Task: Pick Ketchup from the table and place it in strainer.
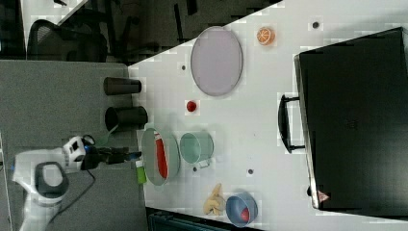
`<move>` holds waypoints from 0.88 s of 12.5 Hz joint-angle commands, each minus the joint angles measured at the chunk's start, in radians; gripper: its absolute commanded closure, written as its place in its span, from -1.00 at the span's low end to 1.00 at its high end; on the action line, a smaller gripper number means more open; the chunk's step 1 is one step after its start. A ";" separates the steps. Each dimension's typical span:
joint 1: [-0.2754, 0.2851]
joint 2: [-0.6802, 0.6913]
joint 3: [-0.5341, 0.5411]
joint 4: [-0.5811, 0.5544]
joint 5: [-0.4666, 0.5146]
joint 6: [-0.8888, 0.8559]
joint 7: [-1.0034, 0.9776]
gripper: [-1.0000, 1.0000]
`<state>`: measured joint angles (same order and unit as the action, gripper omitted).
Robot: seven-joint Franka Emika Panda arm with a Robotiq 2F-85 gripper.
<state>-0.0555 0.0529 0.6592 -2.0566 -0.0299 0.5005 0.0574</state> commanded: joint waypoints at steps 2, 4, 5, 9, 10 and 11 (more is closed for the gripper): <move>-0.120 -0.115 -0.142 0.064 0.062 -0.126 0.039 -1.00; -0.141 -0.165 -0.250 0.070 0.062 -0.142 0.021 -1.00; -0.144 -0.186 -0.307 0.070 0.062 -0.145 0.021 -1.00; -0.145 -0.231 -0.477 0.074 0.062 -0.198 0.021 -1.00; -0.145 -0.233 -0.502 0.079 0.062 -0.228 0.021 -1.00; -0.145 -0.232 -0.520 0.088 0.062 -0.238 0.021 -1.00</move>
<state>-0.2054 -0.1677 0.1124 -1.9795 0.0305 0.2727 0.0574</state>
